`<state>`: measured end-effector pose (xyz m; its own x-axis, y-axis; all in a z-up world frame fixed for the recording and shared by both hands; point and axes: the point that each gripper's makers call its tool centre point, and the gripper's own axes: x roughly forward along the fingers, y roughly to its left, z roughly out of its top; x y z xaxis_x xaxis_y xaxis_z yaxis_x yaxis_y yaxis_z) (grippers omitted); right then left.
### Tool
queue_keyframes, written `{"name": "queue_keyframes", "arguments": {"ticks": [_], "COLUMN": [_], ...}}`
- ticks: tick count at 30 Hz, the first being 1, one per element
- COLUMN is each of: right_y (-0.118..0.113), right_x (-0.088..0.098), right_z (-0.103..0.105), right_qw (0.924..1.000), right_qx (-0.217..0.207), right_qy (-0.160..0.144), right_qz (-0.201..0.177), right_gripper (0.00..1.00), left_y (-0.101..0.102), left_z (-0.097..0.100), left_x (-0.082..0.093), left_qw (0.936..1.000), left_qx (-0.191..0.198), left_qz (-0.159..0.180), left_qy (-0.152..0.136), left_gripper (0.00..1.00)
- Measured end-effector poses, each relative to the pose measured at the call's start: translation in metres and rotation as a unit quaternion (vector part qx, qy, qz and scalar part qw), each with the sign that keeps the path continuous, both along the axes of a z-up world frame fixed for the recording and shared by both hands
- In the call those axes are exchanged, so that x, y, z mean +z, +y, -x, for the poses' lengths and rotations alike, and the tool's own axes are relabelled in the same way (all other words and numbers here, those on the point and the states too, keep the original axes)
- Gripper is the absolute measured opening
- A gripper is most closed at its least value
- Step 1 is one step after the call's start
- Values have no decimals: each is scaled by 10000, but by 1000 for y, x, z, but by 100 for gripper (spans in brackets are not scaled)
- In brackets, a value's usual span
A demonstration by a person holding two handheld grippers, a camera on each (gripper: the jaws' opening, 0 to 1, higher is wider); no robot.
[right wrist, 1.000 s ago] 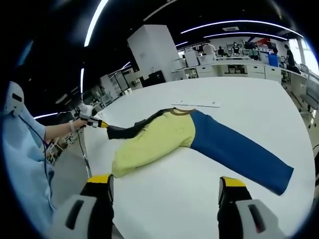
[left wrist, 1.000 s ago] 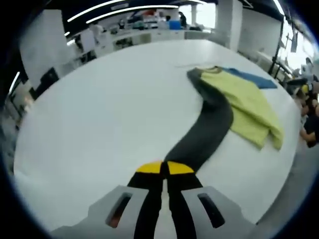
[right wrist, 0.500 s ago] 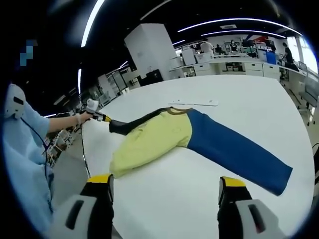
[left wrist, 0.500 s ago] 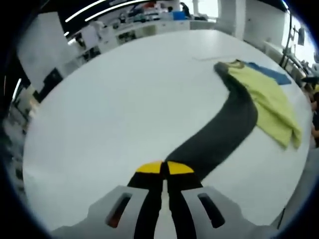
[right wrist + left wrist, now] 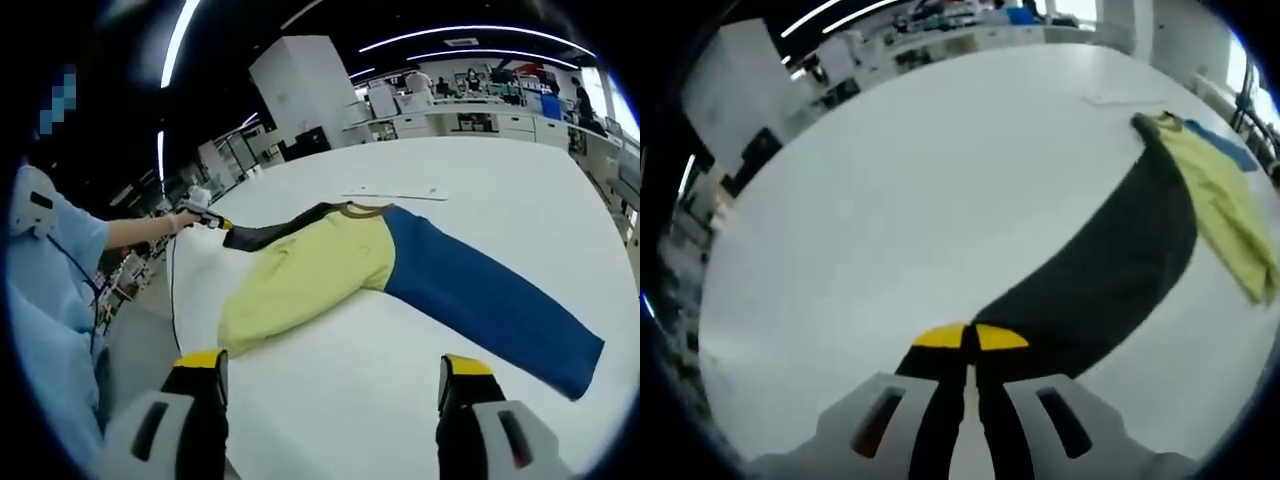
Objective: Fold the garment on the visible template until the final outline fits inside the template.
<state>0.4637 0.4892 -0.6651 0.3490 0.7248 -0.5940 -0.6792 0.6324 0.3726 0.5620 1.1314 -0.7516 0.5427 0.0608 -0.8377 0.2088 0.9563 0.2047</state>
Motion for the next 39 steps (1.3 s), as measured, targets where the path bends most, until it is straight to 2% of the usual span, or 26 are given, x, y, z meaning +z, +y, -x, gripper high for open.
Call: {"name": "queue_keyframes", "arguments": {"ticks": [1,2,4,5,8,9,13,16,20,24,31,39], "right_y": [1,1,2,2,0,-1,-2,-2,-1,-1,-1,0], "right_x": [0,0,-2,-5,-8,-9,-12,-14,-17,-17,-15,-15], "right_z": [0,-1,-2,-1,0,0,1,0,0,3,5,5], "right_qw": [10000,10000,10000,10000,9999,9999,9997,9997,9995,9994,9994,9990], "right_qx": [7,6,-20,-23,-50,-63,-120,-152,-215,-221,-262,-350], "right_qy": [-1,-2,32,59,138,148,198,203,230,255,239,245], "right_qz": [5,-1,-20,17,50,49,65,60,24,7,-40,-98], "right_gripper": [87,87,86,86,85,85,85,85,85,85,85,85], "left_y": [12,15,18,15,25,21,26,37,36,30,47,50], "left_z": [-13,-16,-18,-7,-9,-9,-17,-28,-30,-25,-29,-30], "left_x": [-6,-8,-12,-9,-17,-13,-12,-10,-15,-12,-19,-20], "left_qw": [10000,10000,10000,9999,9994,9991,9993,9985,9981,9983,9980,9957], "left_qx": [-5,-4,17,45,-2,-83,-54,82,8,90,53,-207], "left_qz": [-26,-33,-50,-82,-289,-359,-355,-536,-613,-574,-630,-871], "left_qy": [23,19,65,106,196,204,112,-77,-93,-66,95,231], "left_gripper": [0,0,0,0,0,0,0,0,0,0,0,0]}}
